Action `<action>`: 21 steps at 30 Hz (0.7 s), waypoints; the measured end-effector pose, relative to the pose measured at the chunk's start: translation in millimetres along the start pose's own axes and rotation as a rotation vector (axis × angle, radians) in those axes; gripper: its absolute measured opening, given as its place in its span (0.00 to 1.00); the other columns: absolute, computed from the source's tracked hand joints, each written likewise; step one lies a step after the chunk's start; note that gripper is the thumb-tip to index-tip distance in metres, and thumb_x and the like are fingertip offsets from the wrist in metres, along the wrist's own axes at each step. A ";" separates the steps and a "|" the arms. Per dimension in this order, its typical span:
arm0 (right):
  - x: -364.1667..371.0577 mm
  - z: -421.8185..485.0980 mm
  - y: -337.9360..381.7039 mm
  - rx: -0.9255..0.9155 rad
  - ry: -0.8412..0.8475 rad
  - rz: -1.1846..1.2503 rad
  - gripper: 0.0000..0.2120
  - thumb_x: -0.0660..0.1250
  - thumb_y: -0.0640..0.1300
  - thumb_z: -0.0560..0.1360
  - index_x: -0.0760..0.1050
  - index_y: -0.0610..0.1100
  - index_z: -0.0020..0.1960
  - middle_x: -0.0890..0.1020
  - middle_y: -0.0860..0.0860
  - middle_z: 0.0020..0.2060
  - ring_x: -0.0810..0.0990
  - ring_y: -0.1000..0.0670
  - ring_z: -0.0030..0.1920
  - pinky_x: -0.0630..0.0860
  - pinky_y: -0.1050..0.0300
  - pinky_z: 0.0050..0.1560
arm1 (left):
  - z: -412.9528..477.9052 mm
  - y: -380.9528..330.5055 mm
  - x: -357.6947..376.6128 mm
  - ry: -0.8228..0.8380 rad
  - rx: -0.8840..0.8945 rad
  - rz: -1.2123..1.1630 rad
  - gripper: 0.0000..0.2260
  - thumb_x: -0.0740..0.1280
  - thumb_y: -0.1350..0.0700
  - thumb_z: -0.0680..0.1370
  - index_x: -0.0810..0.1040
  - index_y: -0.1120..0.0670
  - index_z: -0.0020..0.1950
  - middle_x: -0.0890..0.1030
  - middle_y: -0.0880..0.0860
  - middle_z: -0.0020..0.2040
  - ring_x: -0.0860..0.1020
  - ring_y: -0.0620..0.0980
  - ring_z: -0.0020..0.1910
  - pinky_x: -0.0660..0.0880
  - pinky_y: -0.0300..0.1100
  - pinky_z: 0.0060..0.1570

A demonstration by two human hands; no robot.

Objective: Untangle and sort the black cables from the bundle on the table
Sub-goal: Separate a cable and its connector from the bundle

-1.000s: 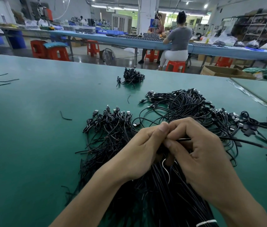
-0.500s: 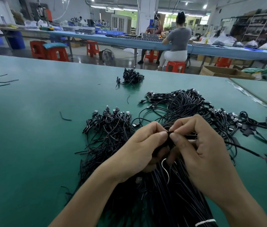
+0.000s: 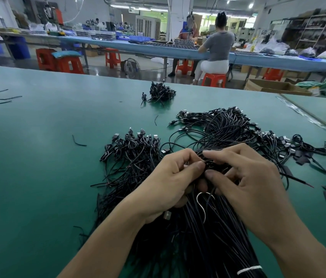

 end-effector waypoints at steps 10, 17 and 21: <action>-3.5 0.8 5.8 -0.049 -0.061 0.013 0.11 0.77 0.37 0.70 0.86 0.53 0.46 0.82 0.58 0.40 0.81 0.59 0.36 0.76 0.69 0.35 | 1.1 7.2 -2.9 -0.062 -0.098 0.007 0.10 0.62 0.56 0.84 0.77 0.54 0.45 0.80 0.51 0.32 0.62 0.41 0.21 0.58 0.31 0.20; 2.2 0.0 -1.6 0.031 0.013 0.090 0.19 0.75 0.32 0.69 0.84 0.52 0.53 0.82 0.59 0.43 0.82 0.55 0.35 0.70 0.75 0.31 | 1.5 9.4 -6.3 -0.146 -0.130 -0.011 0.09 0.63 0.57 0.83 0.77 0.55 0.44 0.78 0.50 0.29 0.63 0.40 0.20 0.58 0.31 0.19; 1.9 -0.1 -0.7 0.028 0.026 0.113 0.20 0.77 0.33 0.66 0.84 0.51 0.54 0.83 0.58 0.42 0.81 0.54 0.36 0.68 0.75 0.33 | 2.4 9.6 -8.4 -0.175 -0.125 -0.029 0.09 0.64 0.57 0.83 0.78 0.54 0.43 0.78 0.50 0.29 0.62 0.40 0.20 0.57 0.32 0.19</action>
Point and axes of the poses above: each hand's wrist, its own z-axis towards the middle knuckle, its own x-axis out of the palm, y = z × x, the point moved 6 cm from there along z, towards the middle knuckle
